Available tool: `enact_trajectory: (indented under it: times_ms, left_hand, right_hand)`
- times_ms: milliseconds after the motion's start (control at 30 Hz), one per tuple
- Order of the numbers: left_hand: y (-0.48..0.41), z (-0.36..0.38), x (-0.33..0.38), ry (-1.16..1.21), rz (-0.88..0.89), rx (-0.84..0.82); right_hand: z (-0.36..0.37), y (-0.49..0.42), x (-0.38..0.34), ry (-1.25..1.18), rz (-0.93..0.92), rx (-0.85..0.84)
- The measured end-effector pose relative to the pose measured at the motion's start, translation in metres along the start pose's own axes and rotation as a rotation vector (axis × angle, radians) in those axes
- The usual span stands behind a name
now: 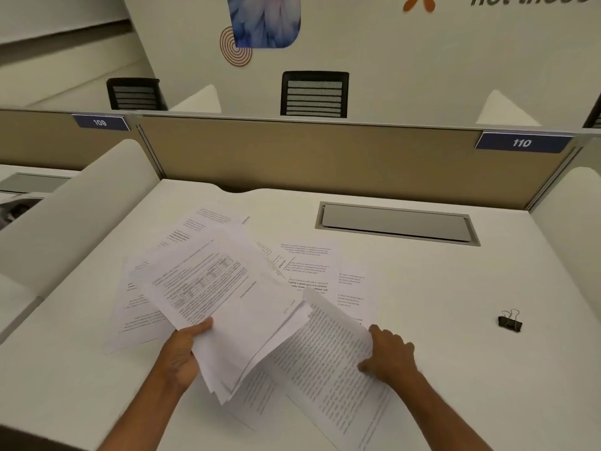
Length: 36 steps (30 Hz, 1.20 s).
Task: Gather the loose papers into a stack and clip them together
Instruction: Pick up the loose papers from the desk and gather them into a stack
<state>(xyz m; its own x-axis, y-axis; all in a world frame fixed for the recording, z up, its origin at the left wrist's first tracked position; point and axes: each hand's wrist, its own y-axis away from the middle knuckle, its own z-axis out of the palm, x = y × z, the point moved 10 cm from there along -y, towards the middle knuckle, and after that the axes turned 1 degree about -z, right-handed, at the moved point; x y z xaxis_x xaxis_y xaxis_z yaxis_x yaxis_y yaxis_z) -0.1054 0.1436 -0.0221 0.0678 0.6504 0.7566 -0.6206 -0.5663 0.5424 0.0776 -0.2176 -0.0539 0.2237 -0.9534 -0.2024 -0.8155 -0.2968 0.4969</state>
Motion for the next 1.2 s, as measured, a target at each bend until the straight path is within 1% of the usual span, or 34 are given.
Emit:
enact_trajectory:
  times_ms: [33, 100, 167, 267, 367, 467, 533, 633, 733, 833, 967, 1067, 1100, 1200]
  left_hand:
    - [0.004, -0.001, -0.005, -0.003, -0.008, -0.005]
    - [0.012, -0.003, -0.015, -0.016, -0.025, -0.015]
    - [0.019, -0.004, -0.028, -0.023, -0.066, -0.034]
    - [0.028, -0.002, -0.048, -0.057, -0.137, -0.067]
    - [0.033, 0.0, -0.063, -0.076, -0.198, -0.114]
    - [0.031, -0.005, -0.062, -0.122, -0.215, -0.123]
    - [0.027, -0.011, -0.053, -0.162, -0.202, -0.143]
    - [0.019, -0.02, -0.04, -0.189, -0.191, -0.195]
    - [0.015, -0.024, -0.035, -0.218, -0.217, -0.259]
    - [0.012, -0.022, -0.033, -0.307, -0.229, -0.342]
    - [0.011, -0.009, -0.028, -0.469, -0.21, -0.472]
    - [0.013, 0.004, -0.026, -0.528, -0.214, -0.539]
    - [0.012, 0.007, -0.026, -0.542, -0.209, -0.551]
    - [0.008, 0.013, -0.026, -0.565, -0.177, -0.537]
  right_hand:
    - [-0.002, -0.001, 0.002, -0.052, -0.016, 0.021]
    - [-0.003, -0.002, 0.01, -0.242, -0.041, 0.042]
    - [-0.005, 0.001, 0.017, -0.472, -0.09, 0.04]
    - [-0.01, 0.015, 0.027, -0.853, -0.094, 0.014]
    - [-0.003, 0.031, 0.011, -1.131, -0.085, -0.07]
    - [0.01, 0.041, -0.018, -1.302, -0.053, -0.114]
    - [0.018, 0.048, -0.041, -1.351, -0.03, -0.125]
    - [0.027, 0.056, -0.075, -1.345, -0.013, -0.112]
    - [0.034, 0.06, -0.098, -1.281, 0.004, -0.036]
    - [0.033, 0.071, -0.114, -1.248, 0.027, 0.029]
    - [0.03, 0.083, -0.116, -1.207, 0.075, 0.088]
    - [0.034, 0.086, -0.112, -1.231, 0.108, 0.061]
    - [0.031, 0.087, -0.115, -1.237, 0.074, 0.068]
    - [0.025, 0.087, -0.124, -1.196, 0.055, 0.044]
